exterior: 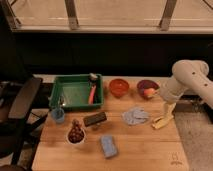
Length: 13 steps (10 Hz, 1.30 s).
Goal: Wipe red bowl with towel
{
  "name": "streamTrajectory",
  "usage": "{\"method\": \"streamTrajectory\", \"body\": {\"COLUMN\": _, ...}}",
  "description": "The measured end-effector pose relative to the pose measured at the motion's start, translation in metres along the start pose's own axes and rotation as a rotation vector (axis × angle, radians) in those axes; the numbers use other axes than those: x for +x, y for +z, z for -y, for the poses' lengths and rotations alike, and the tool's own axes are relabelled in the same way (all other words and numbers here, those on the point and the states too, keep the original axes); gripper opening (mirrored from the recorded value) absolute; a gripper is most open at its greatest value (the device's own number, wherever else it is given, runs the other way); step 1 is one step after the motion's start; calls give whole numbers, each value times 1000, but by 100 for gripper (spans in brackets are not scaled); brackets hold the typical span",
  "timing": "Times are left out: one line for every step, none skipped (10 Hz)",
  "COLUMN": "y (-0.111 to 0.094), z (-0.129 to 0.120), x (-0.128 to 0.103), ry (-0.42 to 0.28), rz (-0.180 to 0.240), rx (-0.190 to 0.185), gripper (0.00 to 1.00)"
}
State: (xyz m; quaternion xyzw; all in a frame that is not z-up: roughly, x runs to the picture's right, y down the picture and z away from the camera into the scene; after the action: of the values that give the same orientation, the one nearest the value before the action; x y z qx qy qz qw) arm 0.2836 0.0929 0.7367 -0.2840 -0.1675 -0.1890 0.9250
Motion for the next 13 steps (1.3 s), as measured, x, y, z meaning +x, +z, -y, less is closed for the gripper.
{"method": "streamTrajectory", "body": {"y": 0, "z": 0, "x": 0, "ry": 0, "rz": 0, "rx": 0, "gripper": 74}}
{"method": "streamTrajectory", "body": {"y": 0, "z": 0, "x": 0, "ry": -1, "rz": -2, "rx": 0, "gripper": 74}}
{"method": "streamTrajectory", "body": {"y": 5, "z": 2, "x": -1, "ry": -7, "rz": -2, "rx": -7, "gripper": 74}}
{"method": "streamTrajectory", "body": {"y": 16, "z": 8, "x": -6, "ry": -16, "rz": -2, "rx": -6, "gripper": 74}}
{"method": "streamTrajectory", "body": {"y": 31, "z": 13, "x": -11, "ry": -25, "rz": 0, "rx": -5, "gripper": 74}}
{"method": "streamTrajectory", "body": {"y": 48, "z": 16, "x": -14, "ry": -31, "rz": 1, "rx": -6, "gripper": 74}}
{"method": "streamTrajectory", "body": {"y": 66, "z": 20, "x": -16, "ry": -38, "rz": 5, "rx": -8, "gripper": 74}}
{"method": "streamTrajectory", "body": {"y": 81, "z": 25, "x": -21, "ry": -46, "rz": 8, "rx": -7, "gripper": 74}}
{"method": "streamTrajectory", "body": {"y": 97, "z": 31, "x": -27, "ry": -59, "rz": 15, "rx": -13, "gripper": 74}}
{"method": "streamTrajectory", "body": {"y": 108, "z": 33, "x": -30, "ry": -67, "rz": 18, "rx": -21, "gripper": 74}}
{"method": "streamTrajectory", "body": {"y": 124, "z": 36, "x": -35, "ry": -80, "rz": 20, "rx": -37, "gripper": 74}}
{"method": "streamTrajectory", "body": {"y": 138, "z": 39, "x": -39, "ry": -89, "rz": 23, "rx": -56, "gripper": 74}}
{"method": "streamTrajectory", "body": {"y": 152, "z": 41, "x": -41, "ry": -94, "rz": 26, "rx": -78, "gripper": 74}}
